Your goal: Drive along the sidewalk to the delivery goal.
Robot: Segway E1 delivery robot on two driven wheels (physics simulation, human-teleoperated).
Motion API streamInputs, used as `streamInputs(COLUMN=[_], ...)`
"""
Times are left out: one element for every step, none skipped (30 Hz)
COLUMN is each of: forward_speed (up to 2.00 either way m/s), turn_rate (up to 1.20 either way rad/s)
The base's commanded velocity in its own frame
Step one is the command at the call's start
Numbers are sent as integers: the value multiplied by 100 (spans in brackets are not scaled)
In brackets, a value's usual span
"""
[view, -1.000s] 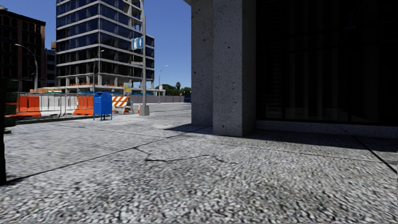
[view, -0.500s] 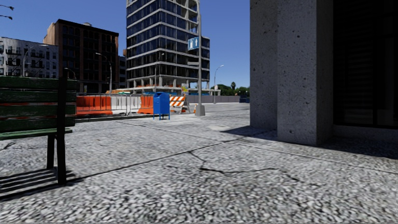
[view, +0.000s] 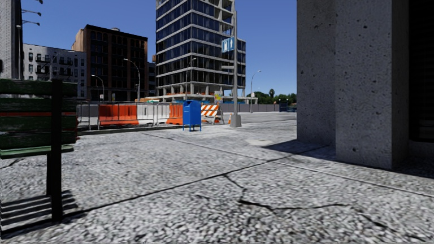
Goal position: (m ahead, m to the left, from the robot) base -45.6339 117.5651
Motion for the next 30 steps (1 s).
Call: streamInputs(forward_speed=[93,97,106,111,111,113,114,114,114,114,114,117,121,123,124,124,124,124,124,124,124,124,124,125,125,125,125,125,125,125], turn_rate=[0,0,0,0,0,0,0,0,0,0,0,0,0,0,0,0,0,0,0,0,0,0,3,12,16,20,28,28,35,38])
